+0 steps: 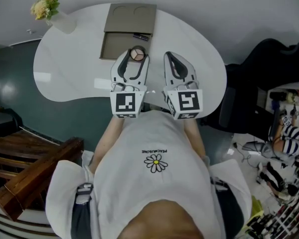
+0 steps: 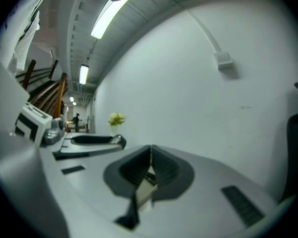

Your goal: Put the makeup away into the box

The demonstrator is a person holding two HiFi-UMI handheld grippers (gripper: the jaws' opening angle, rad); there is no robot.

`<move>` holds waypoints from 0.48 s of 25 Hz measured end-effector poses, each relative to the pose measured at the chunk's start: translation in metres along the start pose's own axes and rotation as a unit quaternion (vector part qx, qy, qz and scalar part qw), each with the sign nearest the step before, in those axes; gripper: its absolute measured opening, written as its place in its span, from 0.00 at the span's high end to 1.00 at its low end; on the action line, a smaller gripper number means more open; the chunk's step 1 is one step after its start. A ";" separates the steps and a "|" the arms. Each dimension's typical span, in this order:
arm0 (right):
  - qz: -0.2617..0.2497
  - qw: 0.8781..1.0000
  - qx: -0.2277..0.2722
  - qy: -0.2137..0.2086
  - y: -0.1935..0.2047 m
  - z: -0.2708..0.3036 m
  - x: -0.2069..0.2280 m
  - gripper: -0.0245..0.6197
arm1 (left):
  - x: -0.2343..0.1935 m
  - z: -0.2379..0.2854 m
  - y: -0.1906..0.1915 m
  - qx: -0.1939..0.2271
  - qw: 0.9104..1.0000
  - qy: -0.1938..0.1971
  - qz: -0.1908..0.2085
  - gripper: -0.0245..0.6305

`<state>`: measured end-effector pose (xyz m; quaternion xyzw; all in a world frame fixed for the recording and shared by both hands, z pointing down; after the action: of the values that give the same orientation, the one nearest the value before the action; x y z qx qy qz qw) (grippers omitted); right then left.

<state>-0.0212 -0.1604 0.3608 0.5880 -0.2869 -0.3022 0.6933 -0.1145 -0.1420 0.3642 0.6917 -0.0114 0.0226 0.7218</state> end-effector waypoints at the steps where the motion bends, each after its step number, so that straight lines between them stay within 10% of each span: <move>1: 0.000 1.000 0.000 0.000 0.000 0.001 0.000 0.91 | -0.001 0.001 0.000 0.000 1.000 -0.001 0.001 0.62; 12: 0.003 1.000 -0.005 0.013 0.004 -0.001 0.006 0.91 | -0.012 0.049 0.056 -0.106 0.994 0.023 0.007 0.62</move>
<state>-0.0166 -0.1636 0.3649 0.5871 -0.2781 -0.2938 0.7011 -0.1290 -0.1887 0.4217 0.6108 -0.0021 0.0427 0.7906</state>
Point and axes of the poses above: the fingertips, and each gripper's own axes: z forward along the fingers, x to its right, y out of its underside, the point moved 1 cm from there along -z, backward along the fingers, and after that the axes turned 8 degrees about -y, right-handed, at the moved point
